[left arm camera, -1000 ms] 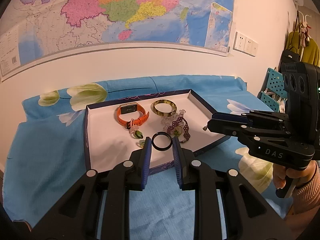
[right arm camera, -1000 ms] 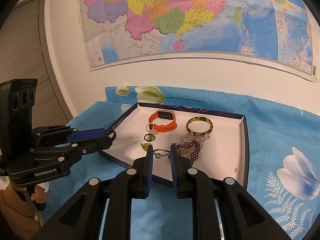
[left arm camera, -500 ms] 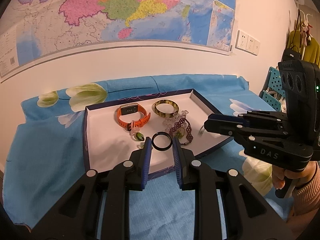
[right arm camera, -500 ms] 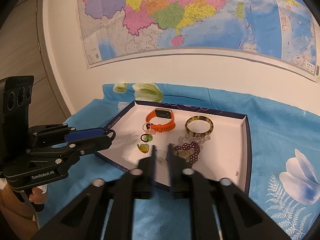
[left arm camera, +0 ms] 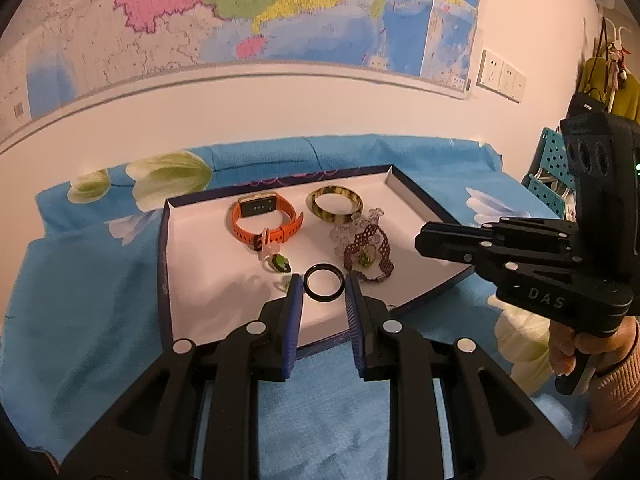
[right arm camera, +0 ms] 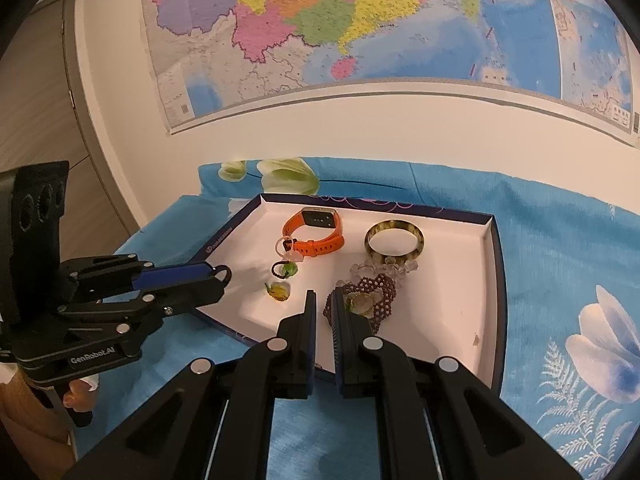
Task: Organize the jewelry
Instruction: 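Lower the silver ring into the tray and open the right tool while the left tool lowers the black ring, then open the left tool to drop the black ring into the tray and withdraw both tools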
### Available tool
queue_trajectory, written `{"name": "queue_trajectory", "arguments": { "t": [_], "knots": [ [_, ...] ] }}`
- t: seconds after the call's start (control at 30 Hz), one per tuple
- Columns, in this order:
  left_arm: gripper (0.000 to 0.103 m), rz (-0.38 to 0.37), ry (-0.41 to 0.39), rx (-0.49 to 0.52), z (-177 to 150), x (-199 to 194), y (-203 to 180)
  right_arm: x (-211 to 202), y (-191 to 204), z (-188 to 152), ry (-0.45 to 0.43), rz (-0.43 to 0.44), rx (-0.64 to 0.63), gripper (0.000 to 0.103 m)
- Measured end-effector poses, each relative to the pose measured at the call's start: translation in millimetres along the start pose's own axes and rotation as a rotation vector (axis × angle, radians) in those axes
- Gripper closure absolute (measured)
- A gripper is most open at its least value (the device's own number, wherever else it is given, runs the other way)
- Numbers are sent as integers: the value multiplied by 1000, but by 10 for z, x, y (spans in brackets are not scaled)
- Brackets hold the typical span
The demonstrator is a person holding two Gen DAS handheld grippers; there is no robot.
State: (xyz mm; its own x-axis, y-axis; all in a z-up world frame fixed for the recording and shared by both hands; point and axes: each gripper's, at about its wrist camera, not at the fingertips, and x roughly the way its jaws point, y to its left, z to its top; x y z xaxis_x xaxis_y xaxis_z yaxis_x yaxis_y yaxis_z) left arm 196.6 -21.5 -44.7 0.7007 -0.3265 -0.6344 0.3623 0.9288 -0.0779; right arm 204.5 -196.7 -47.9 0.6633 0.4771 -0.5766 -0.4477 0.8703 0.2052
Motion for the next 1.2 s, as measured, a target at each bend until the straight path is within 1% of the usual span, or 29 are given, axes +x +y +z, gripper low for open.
{"name": "queue_trajectory", "arguments": {
  "t": [0.2,0.53,0.6,0.63,0.77,0.8,0.83,0.9,0.93,0.97,1.0,1.03,1.07,1.1,1.13,1.17,1.2],
  "knots": [
    [81,11,44,-16,-45,170,49,30,-29,-30,15,4,11,96],
    [81,30,72,-16,-40,290,63,60,-39,-99,33,4,26,95],
    [81,32,81,-11,-39,317,53,55,-42,-112,35,3,29,93],
    [81,35,84,-10,-40,330,49,53,-41,-117,35,3,29,90],
    [81,39,109,-11,-50,405,43,50,-40,-129,38,3,30,89],
    [78,41,111,-11,-54,411,43,49,-41,-135,39,1,31,89],
    [73,46,112,-13,-58,412,46,46,-41,-141,39,0,32,88],
    [68,50,105,-17,-63,384,48,35,-37,-154,36,-4,34,82],
    [62,48,98,-23,-63,354,53,24,-31,-161,33,-11,31,79],
    [58,50,92,-28,-62,329,58,17,-26,-166,32,-15,28,77],
    [50,52,82,-32,-61,297,61,1,-19,-176,28,-21,27,74],
    [43,54,71,-36,-60,256,63,-18,-16,-187,20,-28,30,63],
    [38,59,54,-37,-64,191,57,-30,-15,-196,14,-36,30,54],
    [26,68,40,-37,-67,138,53,-50,-7,-209,7,-51,26,50],
    [23,80,23,-37,-74,79,49,-69,-2,-217,1,-63,24,42],
    [19,88,10,-37,-78,32,47,-102,4,-232,-11,-77,25,36],
    [15,98,-2,-36,-87,-24,43,-125,4,-237,-18,-85,26,34]
  ]
}}
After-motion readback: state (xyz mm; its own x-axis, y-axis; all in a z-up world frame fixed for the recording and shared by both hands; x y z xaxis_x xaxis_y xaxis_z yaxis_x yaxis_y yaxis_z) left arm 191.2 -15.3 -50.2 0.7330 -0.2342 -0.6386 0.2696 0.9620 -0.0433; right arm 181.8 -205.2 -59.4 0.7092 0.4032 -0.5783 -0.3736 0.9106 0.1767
